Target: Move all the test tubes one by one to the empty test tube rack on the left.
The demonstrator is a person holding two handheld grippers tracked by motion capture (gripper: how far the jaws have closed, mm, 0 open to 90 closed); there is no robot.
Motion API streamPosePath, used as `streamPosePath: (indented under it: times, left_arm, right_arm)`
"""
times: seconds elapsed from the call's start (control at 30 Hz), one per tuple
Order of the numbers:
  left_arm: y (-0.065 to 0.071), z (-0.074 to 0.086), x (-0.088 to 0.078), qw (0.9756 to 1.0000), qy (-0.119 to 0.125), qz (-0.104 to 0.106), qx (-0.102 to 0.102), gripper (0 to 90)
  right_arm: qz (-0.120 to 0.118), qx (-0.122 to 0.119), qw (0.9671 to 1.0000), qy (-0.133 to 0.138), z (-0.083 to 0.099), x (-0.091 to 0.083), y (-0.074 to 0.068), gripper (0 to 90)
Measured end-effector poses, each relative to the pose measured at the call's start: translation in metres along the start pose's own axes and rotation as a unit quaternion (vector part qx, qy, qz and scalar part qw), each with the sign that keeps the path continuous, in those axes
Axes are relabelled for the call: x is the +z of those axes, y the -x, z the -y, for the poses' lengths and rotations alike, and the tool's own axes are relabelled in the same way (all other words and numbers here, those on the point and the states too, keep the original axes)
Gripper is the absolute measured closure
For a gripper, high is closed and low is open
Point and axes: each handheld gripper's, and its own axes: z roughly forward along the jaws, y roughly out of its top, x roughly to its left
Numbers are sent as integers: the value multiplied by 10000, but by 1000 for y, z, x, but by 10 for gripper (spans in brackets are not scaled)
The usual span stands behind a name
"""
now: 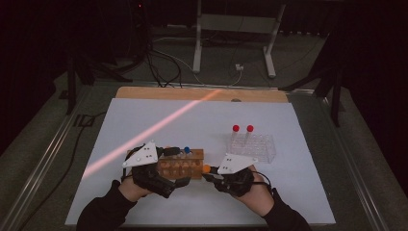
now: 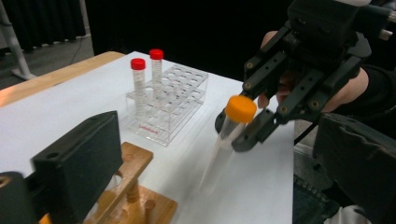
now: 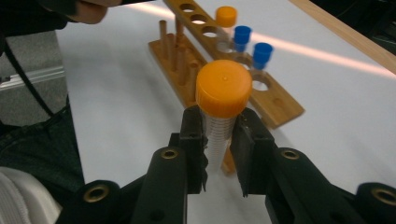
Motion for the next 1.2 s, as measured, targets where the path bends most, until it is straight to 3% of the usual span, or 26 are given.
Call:
streamPosePath:
  times: [0.17, 0.43, 0.73, 1.07, 1.2]
  left_arm:
    - [5, 0, 6, 10000, -15, 67, 39, 104]
    - [13, 1, 13, 9995, -56, 246, 187, 354]
    - [16, 5, 22, 9988, -250, 243, 342, 564]
    - [16, 7, 27, 9986, -324, 206, 375, 691]
    - [17, 7, 27, 9984, -322, 160, 430, 701]
  right_arm:
    - [-95, -47, 9999, -33, -1, 4, -6, 752]
    - [-165, -78, 9998, -51, -2, 8, -9, 752]
    - [-198, -98, 9997, -44, -2, 10, -11, 752]
    - [-226, -97, 9997, -39, -3, 10, -12, 751]
    - [-225, -76, 9997, -31, -3, 10, -12, 751]
